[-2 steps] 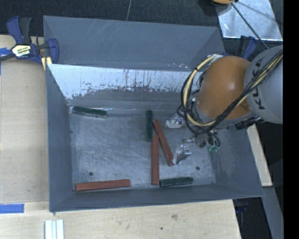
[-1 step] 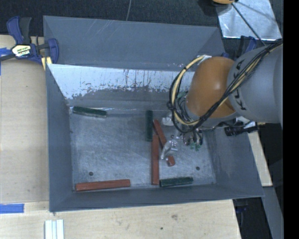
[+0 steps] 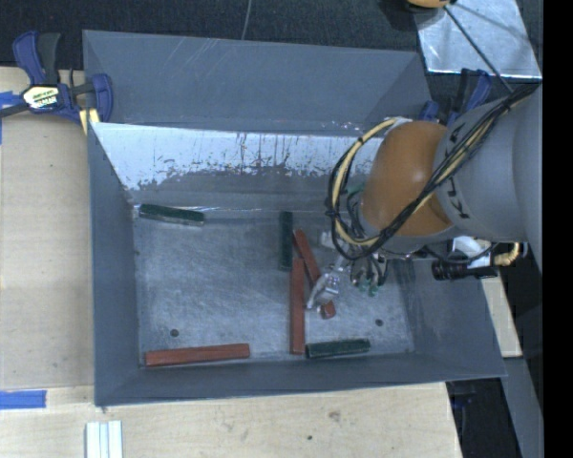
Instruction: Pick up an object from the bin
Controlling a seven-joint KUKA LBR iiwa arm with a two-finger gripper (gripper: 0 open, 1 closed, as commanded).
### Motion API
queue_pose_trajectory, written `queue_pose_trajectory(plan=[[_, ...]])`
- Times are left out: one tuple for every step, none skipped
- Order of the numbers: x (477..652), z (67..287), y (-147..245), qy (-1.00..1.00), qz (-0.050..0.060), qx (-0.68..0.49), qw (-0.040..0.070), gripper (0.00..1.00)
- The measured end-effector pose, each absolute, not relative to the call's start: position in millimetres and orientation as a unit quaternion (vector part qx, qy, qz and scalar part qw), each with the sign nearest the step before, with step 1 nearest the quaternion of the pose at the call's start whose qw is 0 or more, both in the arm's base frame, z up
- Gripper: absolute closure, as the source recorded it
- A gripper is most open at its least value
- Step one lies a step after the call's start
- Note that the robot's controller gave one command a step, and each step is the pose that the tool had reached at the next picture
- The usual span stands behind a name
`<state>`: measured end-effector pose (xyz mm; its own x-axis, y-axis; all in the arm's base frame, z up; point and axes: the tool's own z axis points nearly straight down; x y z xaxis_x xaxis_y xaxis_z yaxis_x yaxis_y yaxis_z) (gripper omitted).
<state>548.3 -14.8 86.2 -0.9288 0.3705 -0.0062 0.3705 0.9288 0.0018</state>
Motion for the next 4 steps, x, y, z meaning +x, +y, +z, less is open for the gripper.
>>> queue_pose_trajectory(plan=[[554.5,84,-9,0.986,-0.001,0.166,0.001,0.00],[569.6,85,-6,0.954,0.000,0.299,0.001,0.00],[568.2,85,11,0.959,0.000,0.282,0.001,0.00],[573.3,79,32,0.911,0.003,0.412,0.012,1.00]])
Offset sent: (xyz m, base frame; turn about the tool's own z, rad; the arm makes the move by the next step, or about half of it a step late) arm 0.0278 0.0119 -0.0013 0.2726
